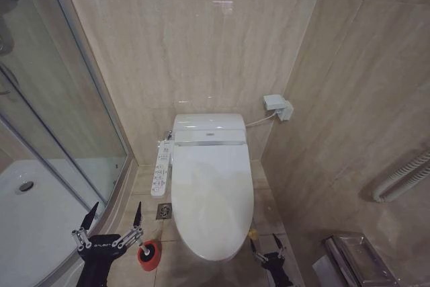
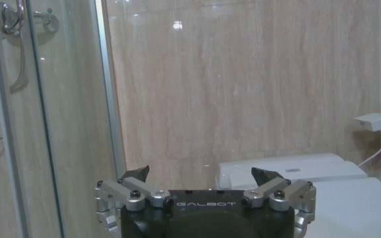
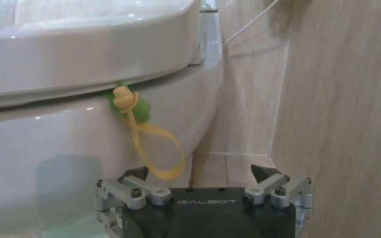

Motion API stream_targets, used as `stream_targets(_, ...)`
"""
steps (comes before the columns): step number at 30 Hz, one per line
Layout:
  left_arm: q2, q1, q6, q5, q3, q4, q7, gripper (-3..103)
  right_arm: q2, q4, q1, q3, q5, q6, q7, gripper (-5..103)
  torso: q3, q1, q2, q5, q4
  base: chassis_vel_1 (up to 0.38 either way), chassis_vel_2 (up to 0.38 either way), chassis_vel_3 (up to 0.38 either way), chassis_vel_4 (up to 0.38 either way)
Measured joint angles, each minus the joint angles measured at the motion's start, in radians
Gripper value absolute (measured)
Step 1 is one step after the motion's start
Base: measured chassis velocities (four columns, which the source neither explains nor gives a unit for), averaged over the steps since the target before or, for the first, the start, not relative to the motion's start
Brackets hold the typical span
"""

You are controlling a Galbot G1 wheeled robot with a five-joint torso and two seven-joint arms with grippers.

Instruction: Open the toilet lid, clean the toilet bowl with a toilet brush, close the toilet lid, and flush.

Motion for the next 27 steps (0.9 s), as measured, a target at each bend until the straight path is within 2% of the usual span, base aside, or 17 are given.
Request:
stream_targets(13, 0.0, 0.0, 0.0, 0.0, 0.0, 0.0, 0.0, 100, -0.001, -0.032, 0.063, -0.002, -0.029, -0.013, 0.002, 100, 0.0, 0.0, 0.0, -0.0004, -0.0004, 0.0, 0.0, 0.0, 0.0)
stream_targets(17, 0.0, 0.0, 0.0, 0.0, 0.0, 0.0, 0.0, 100, -0.003, -0.038, 0.07, 0.0, -0.028, -0.011, -0.021, 100, 0.0, 0.0, 0.0, -0.0003, -0.0003, 0.0, 0.0, 0.0, 0.0)
stream_targets(18, 0.0, 0.0, 0.0, 0.0, 0.0, 0.0, 0.0, 100, -0.005, -0.042, 0.073, 0.0, -0.027, -0.009, -0.031, 84, 0.0, 0.0, 0.0, -0.0002, -0.0002, 0.0, 0.0, 0.0, 0.0)
stream_targets(24, 0.0, 0.0, 0.0, 0.0, 0.0, 0.0, 0.0, 100, -0.008, -0.06, 0.081, 0.0, -0.024, 0.013, -0.064, 84, 0.0, 0.0, 0.0, 0.0001, 0.0001, 0.0, 0.0, 0.0, 0.0)
stream_targets(25, 0.0, 0.0, 0.0, 0.0, 0.0, 0.0, 0.0, 100, -0.008, -0.06, 0.081, 0.0, -0.024, 0.014, -0.066, 56, 0.0, 0.0, 0.0, 0.0001, 0.0002, 0.0, 0.0, 0.0, 0.0)
stream_targets(27, 0.0, 0.0, 0.0, 0.0, 0.0, 0.0, 0.0, 100, -0.008, -0.059, 0.081, -0.001, -0.024, 0.015, -0.067, 56, 0.0, 0.0, 0.0, 0.0001, 0.0003, 0.0, 0.0, 0.0, 0.0)
